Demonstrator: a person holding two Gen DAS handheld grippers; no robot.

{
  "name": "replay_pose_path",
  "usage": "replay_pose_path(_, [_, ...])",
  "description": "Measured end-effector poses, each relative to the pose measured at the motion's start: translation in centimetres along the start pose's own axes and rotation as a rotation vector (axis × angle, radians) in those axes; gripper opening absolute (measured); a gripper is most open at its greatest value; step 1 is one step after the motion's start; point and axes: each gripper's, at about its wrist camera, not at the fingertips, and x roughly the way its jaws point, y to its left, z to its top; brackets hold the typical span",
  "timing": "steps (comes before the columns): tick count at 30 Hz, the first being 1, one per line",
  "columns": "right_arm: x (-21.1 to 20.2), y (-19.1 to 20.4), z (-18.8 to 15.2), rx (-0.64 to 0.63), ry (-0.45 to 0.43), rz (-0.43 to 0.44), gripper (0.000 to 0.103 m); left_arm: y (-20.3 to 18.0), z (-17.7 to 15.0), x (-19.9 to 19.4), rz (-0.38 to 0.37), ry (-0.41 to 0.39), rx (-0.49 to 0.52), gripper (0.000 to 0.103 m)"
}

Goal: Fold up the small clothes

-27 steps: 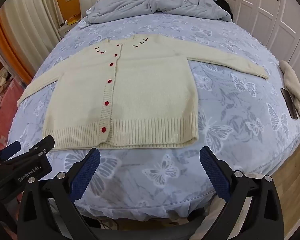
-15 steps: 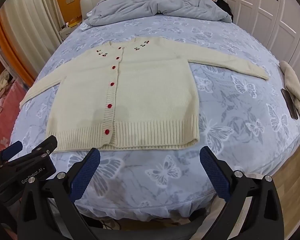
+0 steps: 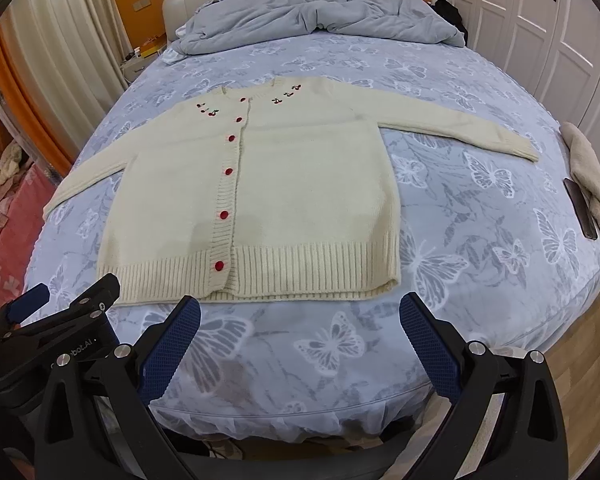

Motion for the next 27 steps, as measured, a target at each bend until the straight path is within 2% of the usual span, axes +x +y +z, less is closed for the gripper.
replay_pose_path(27, [-0.14, 0.28, 0.05, 0.005, -0.003, 0.009, 0.097, -0.02, -0.06, -0.35, 0.003, -0.011, 0.013, 0.098])
